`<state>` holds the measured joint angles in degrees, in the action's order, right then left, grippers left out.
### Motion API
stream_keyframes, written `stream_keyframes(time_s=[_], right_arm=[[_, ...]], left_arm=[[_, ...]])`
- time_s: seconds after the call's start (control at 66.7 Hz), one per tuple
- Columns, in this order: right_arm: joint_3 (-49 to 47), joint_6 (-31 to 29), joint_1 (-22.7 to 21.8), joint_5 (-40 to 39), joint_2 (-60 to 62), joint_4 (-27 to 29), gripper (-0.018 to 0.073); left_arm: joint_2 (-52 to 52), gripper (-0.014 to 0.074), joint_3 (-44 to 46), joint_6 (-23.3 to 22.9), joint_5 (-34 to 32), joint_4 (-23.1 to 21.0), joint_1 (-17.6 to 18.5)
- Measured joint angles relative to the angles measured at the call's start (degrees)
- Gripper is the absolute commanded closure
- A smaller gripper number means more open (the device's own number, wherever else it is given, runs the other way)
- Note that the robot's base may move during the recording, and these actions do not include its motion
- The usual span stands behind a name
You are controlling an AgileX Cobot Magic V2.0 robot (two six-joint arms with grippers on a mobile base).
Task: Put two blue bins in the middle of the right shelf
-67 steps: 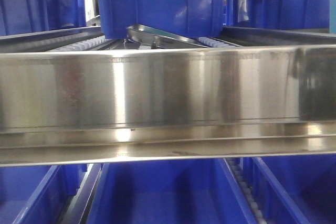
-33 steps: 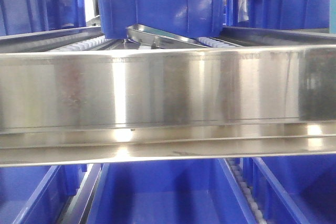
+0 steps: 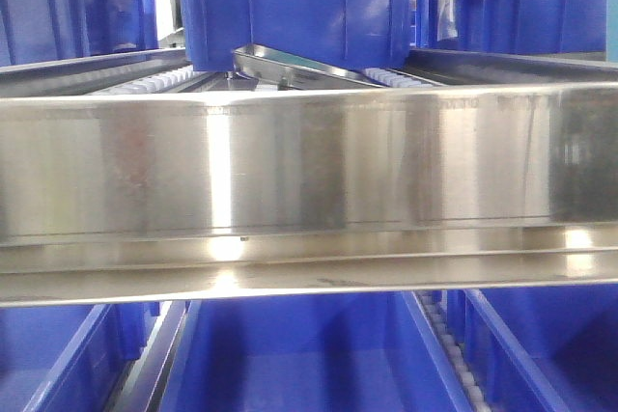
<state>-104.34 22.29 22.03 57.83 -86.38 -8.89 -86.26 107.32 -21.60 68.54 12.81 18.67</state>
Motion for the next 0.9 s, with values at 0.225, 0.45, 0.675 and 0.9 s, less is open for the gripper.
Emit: stream_keyframes(time_s=[0.225, 0.45, 0.675, 0.9], right_arm=[[0.0, 0.0, 0.0, -1.3, -0.2, 0.0, 0.0713], [0.0, 0.0, 0.0, -1.4, -0.3, -0.1, 0.0713], [0.0, 0.0, 0.0, -1.7, -0.3, -0.5, 0.0713], [0.0, 0.0, 0.0, -1.7, -0.3, -1.5, 0.0713]], left_arm=[[0.0, 0.0707, 0.0, -0.1, -0.3, 0.6, 0.0], [0.0, 0.0707, 0.0, -0.2, -0.4, 0.6, 0.0], [-0.3, 0.0707, 0.0, -0.2, -2.6, 1.0, 0.0], [-1.9, 0.0707, 0.0, -0.2, -9.0, 1.8, 0.0]])
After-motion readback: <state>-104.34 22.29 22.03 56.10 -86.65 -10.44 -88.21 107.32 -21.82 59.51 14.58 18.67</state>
